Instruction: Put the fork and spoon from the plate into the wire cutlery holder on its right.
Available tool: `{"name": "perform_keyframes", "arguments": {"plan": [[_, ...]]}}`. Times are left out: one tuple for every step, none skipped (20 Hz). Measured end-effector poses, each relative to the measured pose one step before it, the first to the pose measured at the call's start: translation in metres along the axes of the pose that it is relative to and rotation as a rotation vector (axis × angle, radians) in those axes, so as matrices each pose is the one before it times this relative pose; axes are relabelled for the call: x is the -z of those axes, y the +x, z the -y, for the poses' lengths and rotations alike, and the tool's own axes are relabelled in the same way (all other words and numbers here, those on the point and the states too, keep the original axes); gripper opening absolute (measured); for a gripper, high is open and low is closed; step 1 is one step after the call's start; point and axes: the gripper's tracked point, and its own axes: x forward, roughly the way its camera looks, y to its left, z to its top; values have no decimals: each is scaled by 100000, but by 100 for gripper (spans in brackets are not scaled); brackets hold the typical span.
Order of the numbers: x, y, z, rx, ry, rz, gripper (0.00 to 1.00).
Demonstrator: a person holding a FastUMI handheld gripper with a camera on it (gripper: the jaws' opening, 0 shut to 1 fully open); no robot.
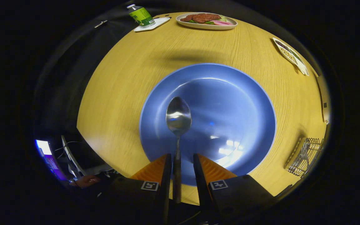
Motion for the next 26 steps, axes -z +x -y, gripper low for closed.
{"name": "perform_keyframes", "arguments": {"plan": [[-520,-186,29,949,59,2621,43],[133,78,11,-828,-792,-893,43],[-130,-980,137,1174,-297,222,30],[466,1949,68,-111,360,-1390,16],[-178,-730,-295,-928,1358,-256,14],[-7,-109,-122,-2014,1869,-200,11],[-137,-115,-395,-3033,3624,757,11],[-246,-516,-227,-2795,3536,953,11],[-674,-673,-50,-2130,2977,2434,11],[-489,-707,128,-1109,1881,1601,11],[-337,-656,196,-614,928,1097,10],[-329,-741,403,-456,1151,1240,11],[-246,-631,308,-920,1610,937,11],[-262,-567,210,-1129,1933,1199,11],[-245,-500,229,-1061,1608,935,11],[-57,-371,334,-605,1170,283,11],[-42,-397,364,-435,886,626,11],[-36,-357,323,-499,1099,509,11],[-122,-392,261,-794,1540,918,11],[-127,-338,174,-1052,1568,619,11],[-214,-249,142,-873,1421,723,11],[10,-496,141,-945,1120,627,11],[-88,-458,87,-1134,1527,707,11],[-261,-434,-92,-1439,1310,573,11],[-227,-633,-147,-1501,1315,1032,11],[-437,-847,-290,-1927,699,1539,11]]}}
